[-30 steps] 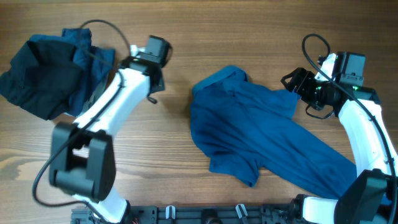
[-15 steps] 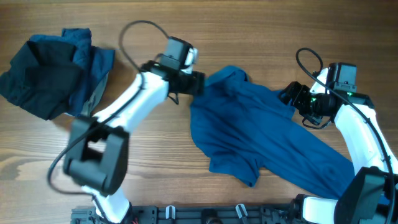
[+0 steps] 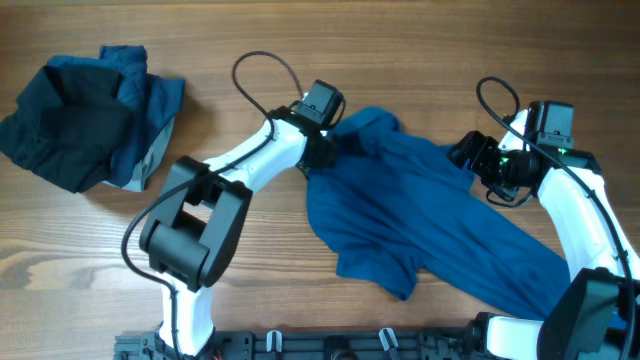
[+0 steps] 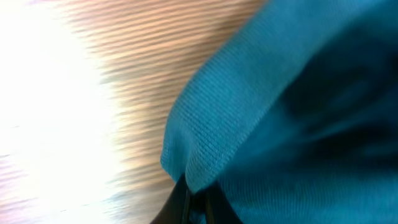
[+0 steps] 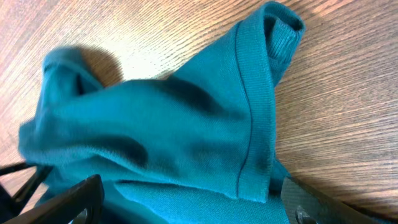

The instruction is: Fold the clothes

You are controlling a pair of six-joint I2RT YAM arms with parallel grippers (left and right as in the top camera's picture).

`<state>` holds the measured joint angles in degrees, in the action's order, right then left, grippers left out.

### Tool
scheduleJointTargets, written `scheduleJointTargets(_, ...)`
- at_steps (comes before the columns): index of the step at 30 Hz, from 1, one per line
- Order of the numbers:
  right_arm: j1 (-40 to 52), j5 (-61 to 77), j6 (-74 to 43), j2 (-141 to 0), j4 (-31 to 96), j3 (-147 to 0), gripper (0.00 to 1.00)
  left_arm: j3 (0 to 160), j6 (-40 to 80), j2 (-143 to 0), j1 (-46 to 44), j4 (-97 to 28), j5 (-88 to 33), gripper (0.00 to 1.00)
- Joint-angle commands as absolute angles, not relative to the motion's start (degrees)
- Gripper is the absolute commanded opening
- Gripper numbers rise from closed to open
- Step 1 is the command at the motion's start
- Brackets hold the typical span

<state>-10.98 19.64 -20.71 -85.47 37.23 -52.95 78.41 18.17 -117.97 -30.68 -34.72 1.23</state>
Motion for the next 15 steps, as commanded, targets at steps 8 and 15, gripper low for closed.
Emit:
scheduleJointTargets(8, -10.94, 19.27, -20.99, -85.01, 38.72, -52.75, 0.92, 75.77, 24.64, -107.90, -13.21, -44.21, 12.43, 0.04)
scheduleJointTargets(15, -10.68, 18.50, -19.90, -85.01, 40.47, -50.04, 0.83, 75.77, 24.80, -104.05, -11.60, -44.66, 11.57, 0.04)
